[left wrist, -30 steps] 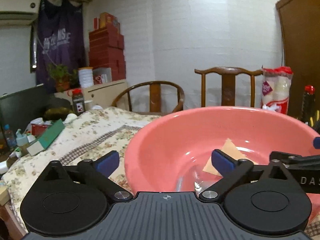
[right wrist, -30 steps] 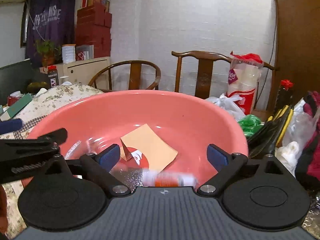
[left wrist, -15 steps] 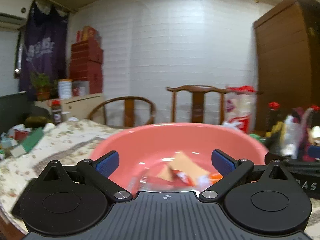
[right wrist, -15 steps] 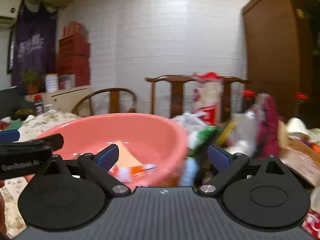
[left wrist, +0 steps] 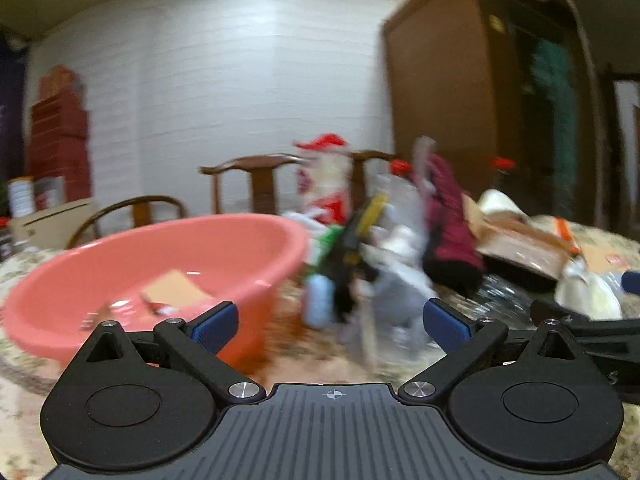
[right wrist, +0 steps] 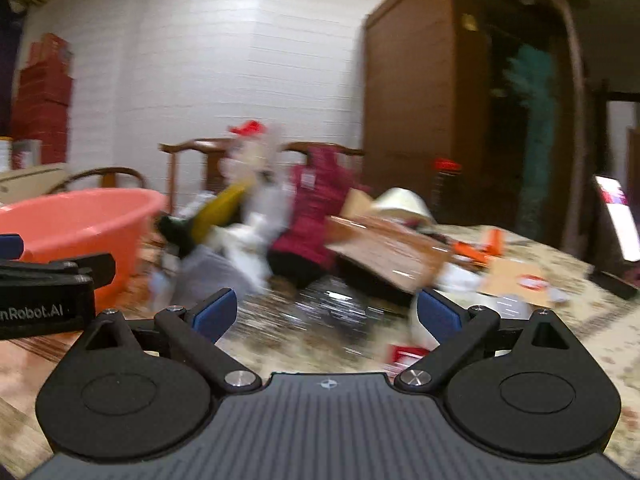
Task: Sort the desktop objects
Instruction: 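Move both grippers back from the basin to the cluttered table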
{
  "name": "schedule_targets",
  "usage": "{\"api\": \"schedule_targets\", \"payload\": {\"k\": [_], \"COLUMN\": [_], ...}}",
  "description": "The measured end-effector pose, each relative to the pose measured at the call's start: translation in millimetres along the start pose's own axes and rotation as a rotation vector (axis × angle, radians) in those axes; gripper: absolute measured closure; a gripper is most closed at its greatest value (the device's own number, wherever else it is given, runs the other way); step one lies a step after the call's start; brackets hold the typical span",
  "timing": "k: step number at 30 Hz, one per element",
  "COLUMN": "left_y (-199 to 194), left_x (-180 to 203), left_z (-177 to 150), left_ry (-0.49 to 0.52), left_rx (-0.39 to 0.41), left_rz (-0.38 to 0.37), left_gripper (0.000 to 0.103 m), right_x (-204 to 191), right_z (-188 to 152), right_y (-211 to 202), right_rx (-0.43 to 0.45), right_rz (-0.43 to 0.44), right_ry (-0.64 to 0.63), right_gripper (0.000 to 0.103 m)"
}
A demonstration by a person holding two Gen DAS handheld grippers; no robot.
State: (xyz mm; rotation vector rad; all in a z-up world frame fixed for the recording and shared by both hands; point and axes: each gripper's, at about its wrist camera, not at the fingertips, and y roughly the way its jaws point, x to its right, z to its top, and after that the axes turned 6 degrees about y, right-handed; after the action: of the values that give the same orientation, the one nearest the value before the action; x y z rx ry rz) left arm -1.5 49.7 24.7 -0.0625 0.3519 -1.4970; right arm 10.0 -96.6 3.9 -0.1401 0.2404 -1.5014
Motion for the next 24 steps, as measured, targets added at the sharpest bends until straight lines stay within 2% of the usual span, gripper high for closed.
{"api": "schedule_targets", "payload": {"k": [5,7,12,21,24], "left_y": [27.9,39.8,67.2,110.4,118.2], "left_x": [28.9,34.8,45.2,67.8,71.2], "left_z": [-6.2,-3.6,5.6,10.0,10.4], "left_ry": [0.06,0.075,0.092,0.162,0.174], "left_rx": [-0.026,-0.038,-0.068,-0.124,-0.136], "left_rz": [-0.05,-0.076,-0.087,-0.092,-0.103], "left_gripper": [0.0,0.0,0.0,0.0,0.0], "right_x": [33.2,44.0,65.0,71.1,72.5], "right_z": [-15.4,-20.4,-25.1,1.2,6.6], "right_y": [1.6,3.7,14.3,38.1,40.2], "right_rx": [-0.02,-0.043,-0.097,-0.106,-0.088], "right_rz": [-0.078,-0.084,-0.086,0.02,0.024], "right_ry": [-0.006,0.001,0.037,0.024,0.044], "right_gripper": [0.005,0.005,0.005,0.005,0.005]}}
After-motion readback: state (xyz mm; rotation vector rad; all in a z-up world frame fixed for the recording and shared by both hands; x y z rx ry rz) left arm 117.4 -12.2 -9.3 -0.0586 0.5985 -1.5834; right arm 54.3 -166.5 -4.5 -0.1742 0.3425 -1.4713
